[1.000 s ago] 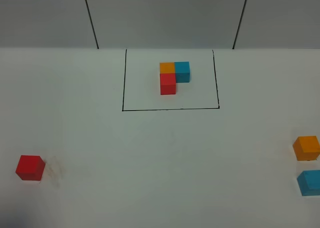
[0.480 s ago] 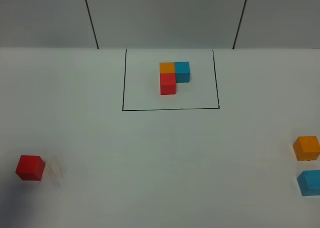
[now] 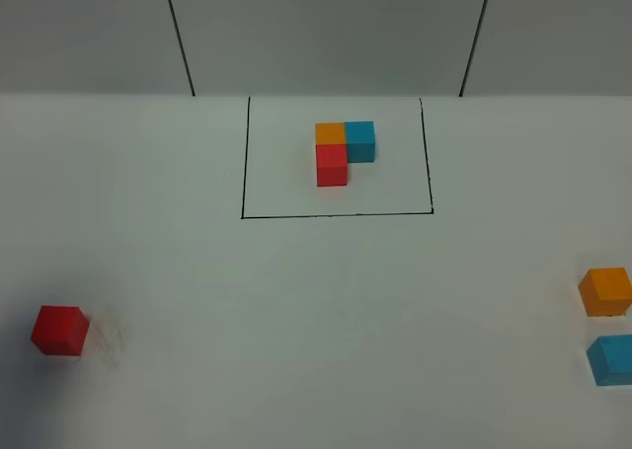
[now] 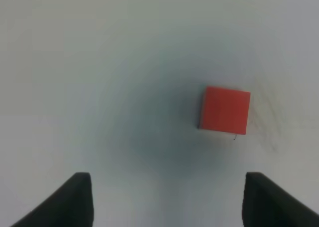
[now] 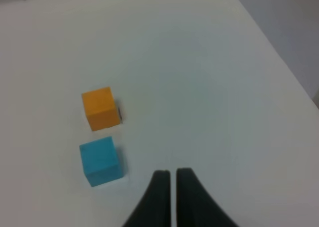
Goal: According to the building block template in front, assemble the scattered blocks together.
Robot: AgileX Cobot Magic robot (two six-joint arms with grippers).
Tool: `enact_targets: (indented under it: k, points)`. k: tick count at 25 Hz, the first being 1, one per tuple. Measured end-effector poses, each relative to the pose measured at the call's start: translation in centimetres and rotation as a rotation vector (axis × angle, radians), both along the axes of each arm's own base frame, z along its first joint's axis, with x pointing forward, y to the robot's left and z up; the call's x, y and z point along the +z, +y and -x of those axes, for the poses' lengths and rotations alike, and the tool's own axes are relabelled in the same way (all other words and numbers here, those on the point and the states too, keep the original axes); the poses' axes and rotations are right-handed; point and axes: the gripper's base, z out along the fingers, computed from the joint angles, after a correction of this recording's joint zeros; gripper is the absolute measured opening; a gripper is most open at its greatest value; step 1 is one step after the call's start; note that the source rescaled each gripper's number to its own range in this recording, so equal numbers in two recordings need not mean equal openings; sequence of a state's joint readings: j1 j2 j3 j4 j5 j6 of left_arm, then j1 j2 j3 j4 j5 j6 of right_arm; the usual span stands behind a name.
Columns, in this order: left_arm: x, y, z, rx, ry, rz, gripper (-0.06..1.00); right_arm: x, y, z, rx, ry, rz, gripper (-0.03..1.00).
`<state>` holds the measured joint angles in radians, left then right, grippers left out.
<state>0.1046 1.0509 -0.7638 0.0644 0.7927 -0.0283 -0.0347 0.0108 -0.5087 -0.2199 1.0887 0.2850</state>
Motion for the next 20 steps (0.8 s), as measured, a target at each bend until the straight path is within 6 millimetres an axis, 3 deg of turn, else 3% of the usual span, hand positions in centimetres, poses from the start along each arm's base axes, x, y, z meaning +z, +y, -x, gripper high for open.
enact_targets:
  k: [5, 13, 20]
  points:
    - [-2.3, -0.3, -0.8, -0.035, 0.039, 0.022, 0.84, 0.0, 0.0, 0.0, 0.0, 0.0, 0.0, 0.0]
    - [-4.9, -2.8, -3.0, -0.098, 0.099, 0.065, 0.98, 0.0, 0.0, 0.0, 0.0, 0.0, 0.0, 0.0]
    - [-7.2, -3.2, -4.1, -0.076, 0.187, 0.08, 0.99, 0.0, 0.0, 0.0, 0.0, 0.0, 0.0, 0.0]
